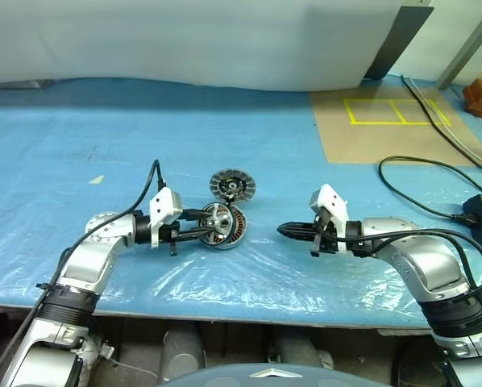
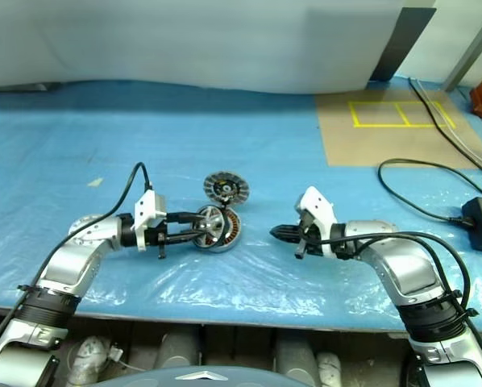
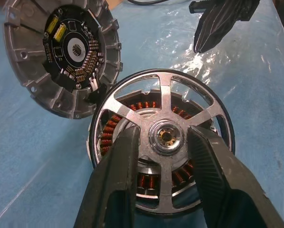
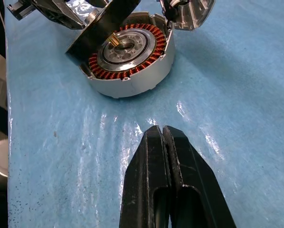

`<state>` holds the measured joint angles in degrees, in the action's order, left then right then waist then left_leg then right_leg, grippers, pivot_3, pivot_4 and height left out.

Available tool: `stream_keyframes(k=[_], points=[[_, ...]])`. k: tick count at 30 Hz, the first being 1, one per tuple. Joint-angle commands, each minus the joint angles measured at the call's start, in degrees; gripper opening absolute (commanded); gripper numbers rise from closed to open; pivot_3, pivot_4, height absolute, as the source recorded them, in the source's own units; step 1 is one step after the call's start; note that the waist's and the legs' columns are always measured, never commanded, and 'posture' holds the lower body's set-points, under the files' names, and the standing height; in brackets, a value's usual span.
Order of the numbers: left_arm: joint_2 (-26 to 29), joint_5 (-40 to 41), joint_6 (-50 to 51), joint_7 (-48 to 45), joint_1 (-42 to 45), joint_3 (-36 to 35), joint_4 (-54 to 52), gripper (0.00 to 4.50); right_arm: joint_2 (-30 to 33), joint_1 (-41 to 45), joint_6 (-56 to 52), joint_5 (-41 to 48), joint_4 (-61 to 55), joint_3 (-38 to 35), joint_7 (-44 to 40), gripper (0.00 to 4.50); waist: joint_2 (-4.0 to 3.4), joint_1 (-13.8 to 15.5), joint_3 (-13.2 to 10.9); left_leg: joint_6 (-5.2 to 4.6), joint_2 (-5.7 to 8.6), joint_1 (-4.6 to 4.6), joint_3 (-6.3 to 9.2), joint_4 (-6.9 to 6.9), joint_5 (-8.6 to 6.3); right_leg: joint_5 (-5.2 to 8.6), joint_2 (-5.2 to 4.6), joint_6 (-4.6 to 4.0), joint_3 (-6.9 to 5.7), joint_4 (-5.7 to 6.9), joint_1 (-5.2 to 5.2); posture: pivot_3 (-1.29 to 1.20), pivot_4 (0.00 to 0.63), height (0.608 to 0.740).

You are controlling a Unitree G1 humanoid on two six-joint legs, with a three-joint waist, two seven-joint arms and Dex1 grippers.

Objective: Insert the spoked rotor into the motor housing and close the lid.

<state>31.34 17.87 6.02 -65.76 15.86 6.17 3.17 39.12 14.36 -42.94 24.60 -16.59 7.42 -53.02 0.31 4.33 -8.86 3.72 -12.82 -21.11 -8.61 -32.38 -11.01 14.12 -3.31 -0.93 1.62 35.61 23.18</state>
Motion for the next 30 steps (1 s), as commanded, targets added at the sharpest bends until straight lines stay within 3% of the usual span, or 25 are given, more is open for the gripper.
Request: stream_keyframes(k=[1, 11, 15, 30], points=[[-0.6, -0.1, 0.3, 0.5, 0.5, 0.7, -0.9, 1.68, 0.2, 0.7, 1.3, -0.1, -0.6, -0.2, -0.3, 0.0, 0.0, 0.1, 0.0, 0.0, 0.0, 0.0, 0.0, -0.01, 0.0, 0.0, 0.0, 0.0, 0.0, 0.0, -0.01, 0.0, 0.15, 0.74], [-1.7, -0.7, 1.0, 1.1, 1.9, 1.6, -0.3, 1.68, -0.2, 0.5, 1.4, -0.6, -0.5, -0.2, 0.1, 0.0, 0.0, 0.2, 0.0, 0.0, -0.01, 0.0, 0.0, -0.01, 0.0, 0.0, 0.01, 0.0, 0.0, 0.01, -0.01, 0.0, 0.15, 0.74], [-1.2, -0.5, 1.7, 1.0, 2.8, 1.1, -0.3, 2.46, -0.3, 0.2, 1.5, -0.7, -0.5, -0.1, 0.3, 0.0, 0.0, 0.2, 0.0, 0.0, 0.0, 0.0, 0.0, 0.0, 0.0, 0.0, 0.0, 0.0, 0.0, 0.0, -0.01, 0.0, 0.15, 0.74], [0.5, 1.5, 3.8, 1.0, 1.8, -0.3, -4.9, 2.46, -1.4, 0.4, 1.2, -0.7, -0.9, 0.4, 1.1, 0.0, 0.0, -0.1, 0.0, 0.0, -0.01, 0.01, 0.0, 0.01, 0.0, 0.0, 0.01, 0.0, 0.0, 0.01, -0.01, 0.0, 0.15, 0.74]])
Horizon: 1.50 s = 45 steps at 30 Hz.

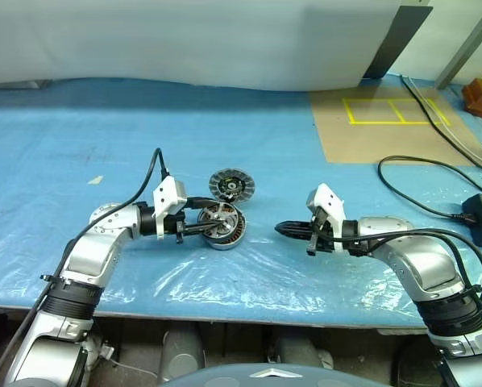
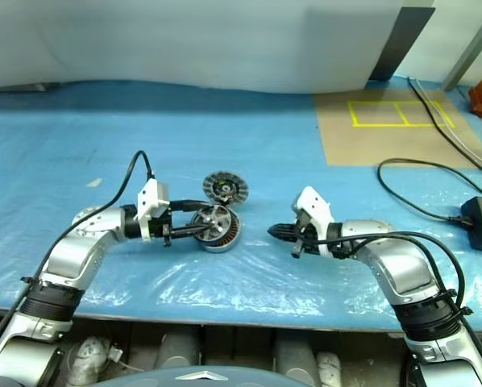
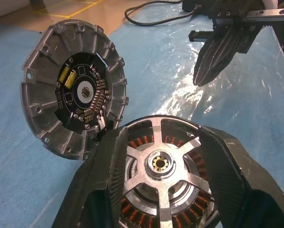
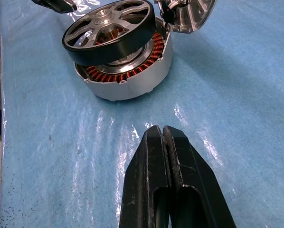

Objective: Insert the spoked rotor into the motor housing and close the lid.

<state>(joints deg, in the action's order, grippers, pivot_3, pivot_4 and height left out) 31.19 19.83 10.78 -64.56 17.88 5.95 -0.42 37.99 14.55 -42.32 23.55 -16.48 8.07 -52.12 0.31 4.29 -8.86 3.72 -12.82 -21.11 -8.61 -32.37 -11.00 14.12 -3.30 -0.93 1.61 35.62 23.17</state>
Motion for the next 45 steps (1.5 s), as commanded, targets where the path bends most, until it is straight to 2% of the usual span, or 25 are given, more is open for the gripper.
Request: stream_keyframes(k=[1, 15, 28, 31, 34, 45], points=[[0.7, -1.1, -1.4, 0.1, -0.2, 0.2, -0.8, 2.46, -0.3, 0.3, 0.5, 0.4, -1.0, -0.3, 0.2, 0.0, 0.0, 0.0, 0.0, 0.0, 0.0, 0.0, 0.0, 0.0, 0.0, 0.0, 0.0, 0.0, 0.0, 0.0, 0.0, 0.0, 0.15, 0.74], [-0.6, -4.9, -1.7, 0.5, 1.4, 3.7, 1.7, 2.46, -0.1, 0.3, 0.2, 0.4, -1.4, -0.3, 0.7, 0.0, 0.0, 0.0, 0.0, 0.0, 0.01, 0.0, 0.0, -0.01, 0.0, 0.0, -0.01, 0.0, 0.0, 0.01, 0.0, 0.0, 0.15, 0.74], [0.5, -7.4, -3.4, -0.5, 0.8, 5.7, 2.2, 2.46, 0.1, 0.3, 0.5, 0.0, -1.2, 0.0, 0.8, 0.0, -0.01, 0.1, 0.0, 0.0, 0.01, 0.02, 0.0, -0.01, 0.0, 0.0, -0.01, 0.0, 0.0, 0.01, -0.01, 0.0, 0.15, 0.74], [0.9, -7.0, -3.7, -1.3, 0.4, 5.8, 2.1, 1.95, 0.0, 0.3, 0.7, -0.2, -1.0, 0.0, 0.8, 0.0, -0.02, 0.1, 0.0, 0.0, 0.01, 0.02, 0.0, -0.01, 0.0, 0.0, -0.01, 0.0, 0.0, 0.01, -0.02, 0.0, 0.15, 0.74], [1.0, -8.0, -4.0, 0.0, 0.1, 5.8, 2.6, 1.0, -0.1, 0.0, 0.8, -0.3, -1.1, 0.2, 0.9, 0.0, -0.02, 0.1, 0.0, 0.0, 0.01, 0.05, 0.0, -0.01, 0.0, 0.0, -0.02, 0.0, 0.0, 0.01, -0.04, 0.0, 0.15, 0.74], [0.4, -6.2, -4.9, 0.9, 0.6, 3.8, 3.7, 1.0, -0.7, 0.3, 1.0, -0.6, -0.5, 0.2, 1.2, 0.0, -0.03, 0.1, 0.0, 0.0, 0.01, 0.1, 0.0, -0.01, 0.0, 0.0, -0.01, 0.0, 0.01, 0.01, -0.08, 0.0, 0.15, 0.74]])
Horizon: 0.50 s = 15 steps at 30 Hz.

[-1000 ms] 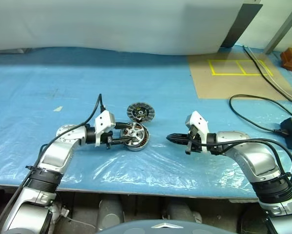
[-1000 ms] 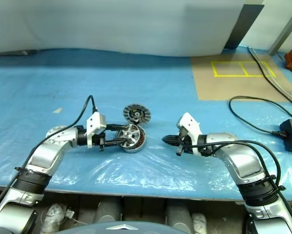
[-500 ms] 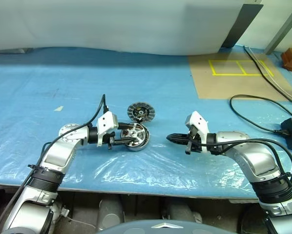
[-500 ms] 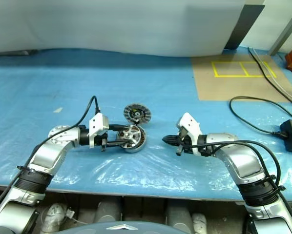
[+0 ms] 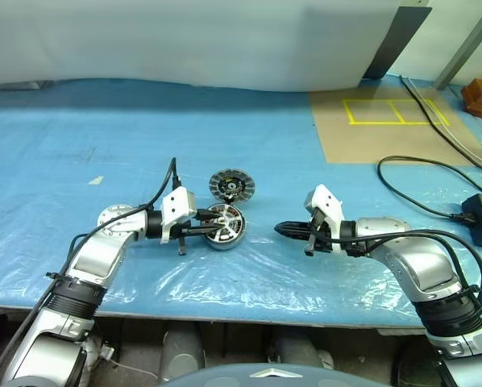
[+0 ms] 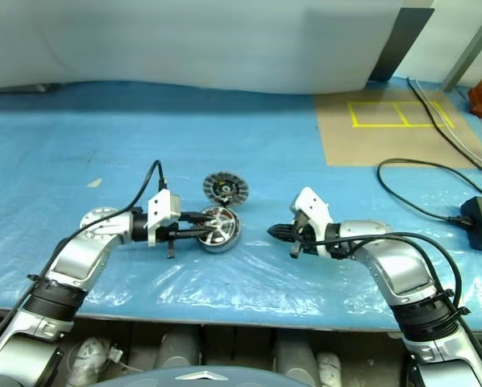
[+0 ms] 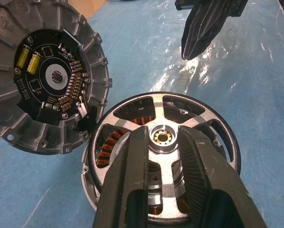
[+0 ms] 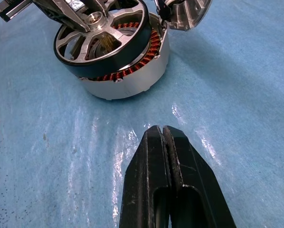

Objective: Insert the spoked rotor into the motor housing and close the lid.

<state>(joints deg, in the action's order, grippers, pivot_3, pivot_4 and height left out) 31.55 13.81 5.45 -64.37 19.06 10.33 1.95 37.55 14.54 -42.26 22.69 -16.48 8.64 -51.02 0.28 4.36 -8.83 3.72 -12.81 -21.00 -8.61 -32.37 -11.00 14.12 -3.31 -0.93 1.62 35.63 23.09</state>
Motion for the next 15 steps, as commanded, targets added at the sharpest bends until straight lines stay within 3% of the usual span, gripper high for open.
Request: stream_keyframes(k=[1, 15], points=[[-0.2, 0.3, 0.4, 1.1, -0.4, -1.2, 1.6, 1.0, -0.3, 0.3, 0.9, 0.3, -0.4, -0.4, 0.1, 0.0, 0.0, 0.0, 0.0, 0.0, 0.0, 0.0, 0.0, 0.0, 0.0, 0.0, 0.0, 0.0, 0.0, 0.0, 0.0, 0.0, 0.15, 0.74], [-1.1, 4.6, 0.3, 2.4, -1.4, -4.5, 0.0, 1.0, -0.2, 0.1, 1.6, -0.2, 0.4, 0.1, -0.3, 0.0, 0.01, -0.2, 0.0, 0.0, -0.01, -0.08, 0.0, 0.03, 0.0, 0.0, 0.01, 0.0, -0.02, -0.02, 0.06, 0.0, 0.15, 0.74]])
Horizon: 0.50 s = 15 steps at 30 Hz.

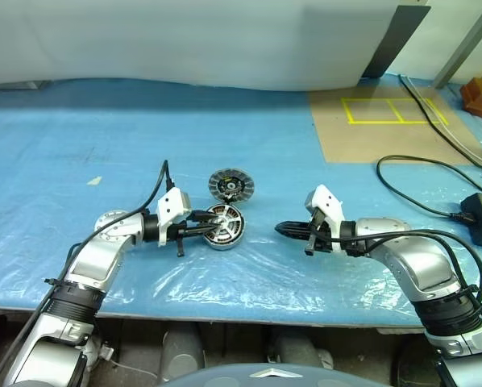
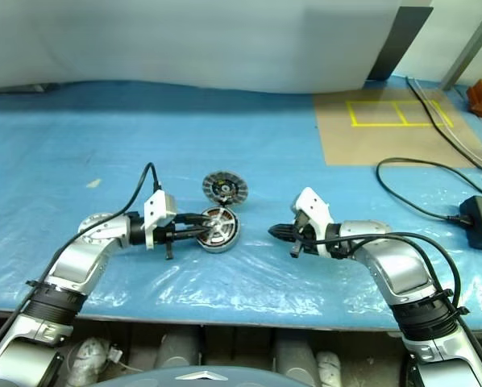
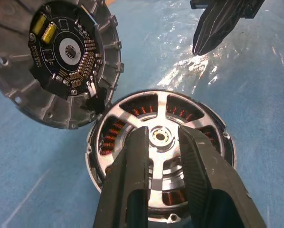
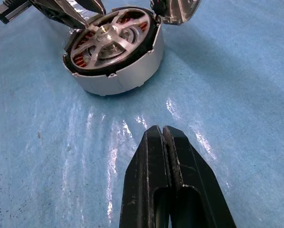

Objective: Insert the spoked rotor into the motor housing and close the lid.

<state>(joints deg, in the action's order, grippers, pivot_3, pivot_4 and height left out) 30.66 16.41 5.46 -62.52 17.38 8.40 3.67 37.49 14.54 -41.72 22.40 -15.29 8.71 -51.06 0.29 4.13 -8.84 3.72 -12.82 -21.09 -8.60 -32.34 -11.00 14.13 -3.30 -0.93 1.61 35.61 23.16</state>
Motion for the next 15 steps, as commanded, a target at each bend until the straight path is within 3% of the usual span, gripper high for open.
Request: stream_keyframes(k=[1, 15], points=[[-0.1, 2.7, 0.9, 0.5, 0.3, -3.0, -1.9, 1.0, -0.1, 0.1, 1.2, 0.0, -0.7, 0.2, -0.3, 0.0, 0.0, 0.0, 0.0, 0.0, 0.0, 0.0, 0.0, 0.0, 0.0, 0.0, 0.0, 0.0, 0.0, 0.0, 0.0, 0.0, 0.15, 0.74], [1.3, 6.9, 6.5, 0.1, -1.3, -5.1, -8.0, 1.0, -1.2, 1.8, 0.3, 2.1, -1.1, -0.8, -0.7, 0.0, 0.0, -0.1, 0.0, 0.0, 0.0, 0.01, 0.0, 0.0, 0.0, 0.0, 0.0, 0.0, 0.01, -0.01, 0.0, 0.0, 0.15, 0.74]])
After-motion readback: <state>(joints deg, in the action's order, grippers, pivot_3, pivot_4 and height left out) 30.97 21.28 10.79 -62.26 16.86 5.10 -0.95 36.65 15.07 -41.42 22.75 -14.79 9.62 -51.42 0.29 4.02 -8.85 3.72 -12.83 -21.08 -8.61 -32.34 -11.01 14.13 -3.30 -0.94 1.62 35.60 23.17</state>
